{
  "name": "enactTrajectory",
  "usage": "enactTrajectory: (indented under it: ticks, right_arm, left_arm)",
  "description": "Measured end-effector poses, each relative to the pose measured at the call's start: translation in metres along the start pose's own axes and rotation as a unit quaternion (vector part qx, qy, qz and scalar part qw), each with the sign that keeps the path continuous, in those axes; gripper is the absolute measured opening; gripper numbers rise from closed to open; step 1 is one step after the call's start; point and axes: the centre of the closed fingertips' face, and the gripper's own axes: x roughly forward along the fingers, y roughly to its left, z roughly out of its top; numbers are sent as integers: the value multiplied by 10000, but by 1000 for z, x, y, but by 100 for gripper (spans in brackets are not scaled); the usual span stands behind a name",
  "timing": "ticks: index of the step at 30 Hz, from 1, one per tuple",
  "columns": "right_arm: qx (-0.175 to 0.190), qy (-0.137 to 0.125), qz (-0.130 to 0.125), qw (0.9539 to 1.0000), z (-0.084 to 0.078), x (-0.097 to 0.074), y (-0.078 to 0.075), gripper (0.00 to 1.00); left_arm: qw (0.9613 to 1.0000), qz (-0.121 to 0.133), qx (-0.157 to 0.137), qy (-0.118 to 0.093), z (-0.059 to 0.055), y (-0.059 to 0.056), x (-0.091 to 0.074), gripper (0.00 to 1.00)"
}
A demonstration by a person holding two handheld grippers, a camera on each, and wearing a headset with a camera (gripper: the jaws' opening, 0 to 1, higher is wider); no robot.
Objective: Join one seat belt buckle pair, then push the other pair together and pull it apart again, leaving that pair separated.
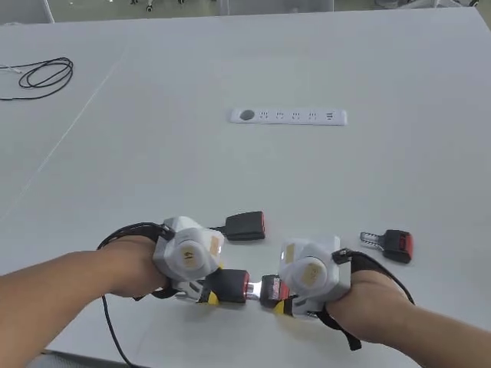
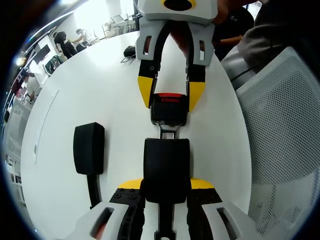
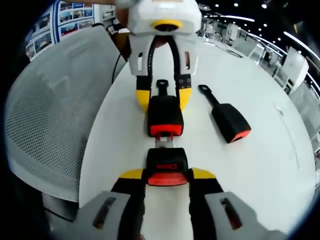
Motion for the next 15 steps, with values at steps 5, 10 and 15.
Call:
enactTrajectory:
  ticks: [5,10,15]
  right_arm:
    - [38,-51,-11,10000,4,3,-1,31]
    - [-4,-117,-23,9999,9,5,0,30]
    - [3,-170,-22,9999,13,8,-1,30]
  left_arm:
    - [10000,4,23,47,0,0,1,32]
    - [10000,3,31,68,0,0,0,31]
    - [10000,3,60,57,1,0,0,31]
